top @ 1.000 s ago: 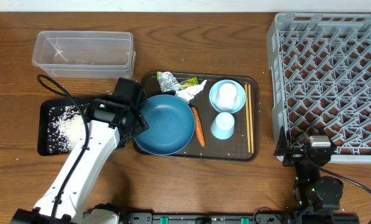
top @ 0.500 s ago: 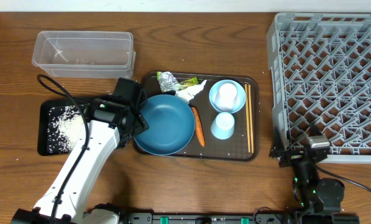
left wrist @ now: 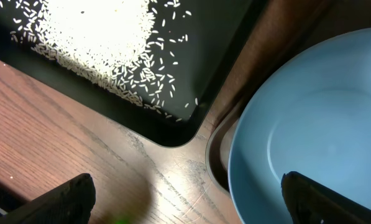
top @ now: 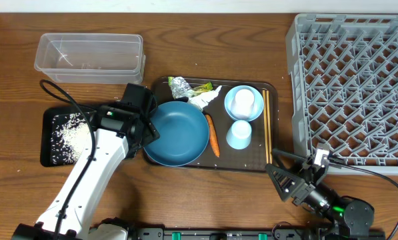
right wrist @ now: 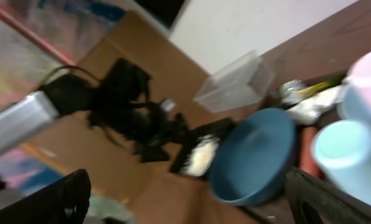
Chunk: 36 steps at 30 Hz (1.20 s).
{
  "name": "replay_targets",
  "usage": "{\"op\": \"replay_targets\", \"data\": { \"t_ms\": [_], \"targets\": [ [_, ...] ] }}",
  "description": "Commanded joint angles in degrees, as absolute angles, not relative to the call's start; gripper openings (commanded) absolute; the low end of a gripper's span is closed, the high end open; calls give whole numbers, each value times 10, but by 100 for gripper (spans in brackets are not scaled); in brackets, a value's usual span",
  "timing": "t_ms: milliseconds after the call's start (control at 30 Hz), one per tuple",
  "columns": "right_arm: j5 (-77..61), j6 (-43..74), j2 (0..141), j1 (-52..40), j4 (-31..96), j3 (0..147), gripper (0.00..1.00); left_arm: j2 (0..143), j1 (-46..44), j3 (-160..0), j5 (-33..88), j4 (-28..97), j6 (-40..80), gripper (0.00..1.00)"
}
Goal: Sort waste into correct bins and load items into the dishwasher rack
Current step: 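Reach the right gripper to the light-blue cup on the tray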
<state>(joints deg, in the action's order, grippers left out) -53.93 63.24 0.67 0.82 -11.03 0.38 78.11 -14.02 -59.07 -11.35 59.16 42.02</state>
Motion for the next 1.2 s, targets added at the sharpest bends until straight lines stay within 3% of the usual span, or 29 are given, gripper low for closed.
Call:
{"op": "replay_targets", "data": {
  "t_ms": [0,133,300,500,733,900,1167],
  "targets": [
    [-571,688,4,3,-113,13,99,774,-138,-603,-125,594,425,98],
    [-544,651,11,3,-71,40,99,774,-138,-603,-125,594,425,98],
    [-473,523,72,3,77,133,99,774,-138,-603,-125,594,425,98],
    [-345,313,234,3,312,304,99,774,-138,-603,-125,594,425,98],
    [-263,210,447,-17,463,473,99,774,-138,-603,-125,594,425,98],
    [-159,206,563,-98,499,527,90,774,-138,-603,-125,594,425,98],
    [-76,222,672,-235,413,541,95,774,-138,-603,-125,594,425,98]
  ]
}}
